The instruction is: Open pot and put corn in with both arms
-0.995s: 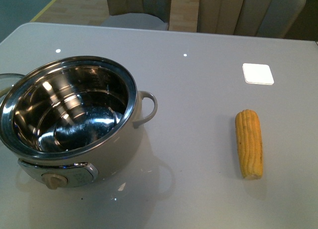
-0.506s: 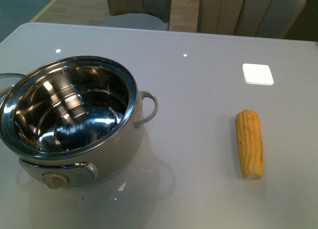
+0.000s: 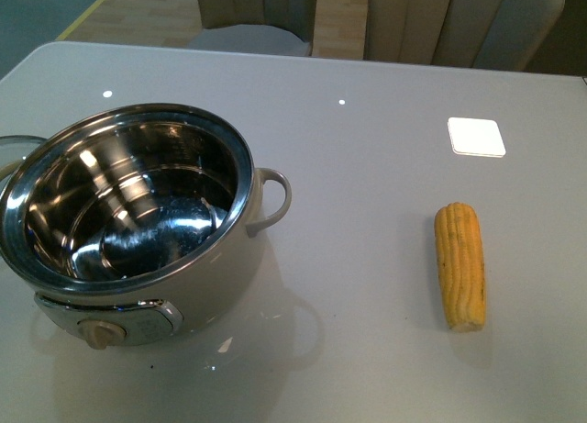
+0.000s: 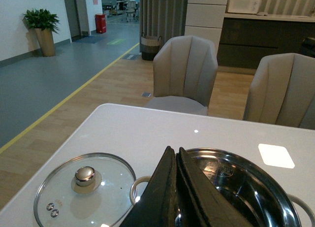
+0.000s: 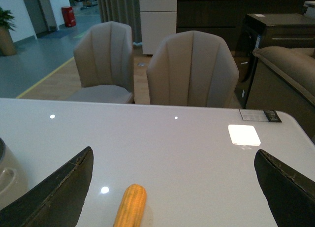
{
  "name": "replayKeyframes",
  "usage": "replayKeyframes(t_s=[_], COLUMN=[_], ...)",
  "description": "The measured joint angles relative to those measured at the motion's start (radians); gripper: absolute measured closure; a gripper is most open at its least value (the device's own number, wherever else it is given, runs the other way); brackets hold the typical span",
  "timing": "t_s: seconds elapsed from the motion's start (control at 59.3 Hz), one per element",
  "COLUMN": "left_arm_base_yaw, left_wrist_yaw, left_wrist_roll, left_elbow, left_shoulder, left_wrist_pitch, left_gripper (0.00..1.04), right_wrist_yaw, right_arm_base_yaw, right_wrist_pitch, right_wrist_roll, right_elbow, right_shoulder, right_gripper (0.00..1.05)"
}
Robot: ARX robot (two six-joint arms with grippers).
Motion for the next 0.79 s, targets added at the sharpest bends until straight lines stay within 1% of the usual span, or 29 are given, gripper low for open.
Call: replayKeyframes(t_s=[0.169, 0.202, 0.253, 0.523, 0.573, 0.59, 0.641, 0.658, 0.708, 0.725, 0.793], left_arm_base_yaw=[0.0, 0.0, 0.0, 0.0, 0.0, 0.0, 0.0, 0.0, 0.0, 0.0, 0.0], left_wrist_yaw=[0.0, 0.0, 0.0, 0.0, 0.0, 0.0, 0.0, 0.0, 0.0, 0.0, 0.0], left_wrist_roll=[0.0, 0.0, 0.0, 0.0, 0.0, 0.0, 0.0, 0.0, 0.0, 0.0, 0.0], left_elbow=[0.0, 0.0, 0.0, 0.0, 0.0, 0.0, 0.0, 0.0, 0.0, 0.0, 0.0], left_shoulder=[-0.048, -0.1, -0.167, -0.209, -0.209, -0.209, -0.209, -0.209, -0.209, -0.209, -0.209], left_wrist_pitch=[-0.048, -0.125, -0.197, -0.214, -0.214, -0.214, -0.214, -0.214, -0.214, -0.214, -0.214], left_gripper=[1.01, 1.01, 1.01, 1.01, 0.91, 0.89, 0.79, 0.77, 0.66, 0.64, 0.52], right_wrist_yaw=[0.0, 0.0, 0.0, 0.0, 0.0, 0.0, 0.0, 0.0, 0.0, 0.0, 0.0], right_arm_base_yaw=[0.0, 0.0, 0.0, 0.0, 0.0, 0.0, 0.0, 0.0, 0.0, 0.0, 0.0], right_wrist_pitch=[0.0, 0.0, 0.0, 0.0, 0.0, 0.0, 0.0, 0.0, 0.0, 0.0, 0.0], right_wrist_roll=[0.0, 0.0, 0.0, 0.0, 0.0, 0.0, 0.0, 0.0, 0.0, 0.0, 0.0], right_elbow=[0.0, 0.0, 0.0, 0.0, 0.0, 0.0, 0.0, 0.0, 0.0, 0.0, 0.0], right_shoulder=[0.0, 0.0, 0.0, 0.0, 0.0, 0.0, 0.0, 0.0, 0.0, 0.0, 0.0], right_gripper=[0.09, 0.09, 0.09, 0.09, 0.09, 0.09, 0.09, 0.09, 0.09, 0.09, 0.09])
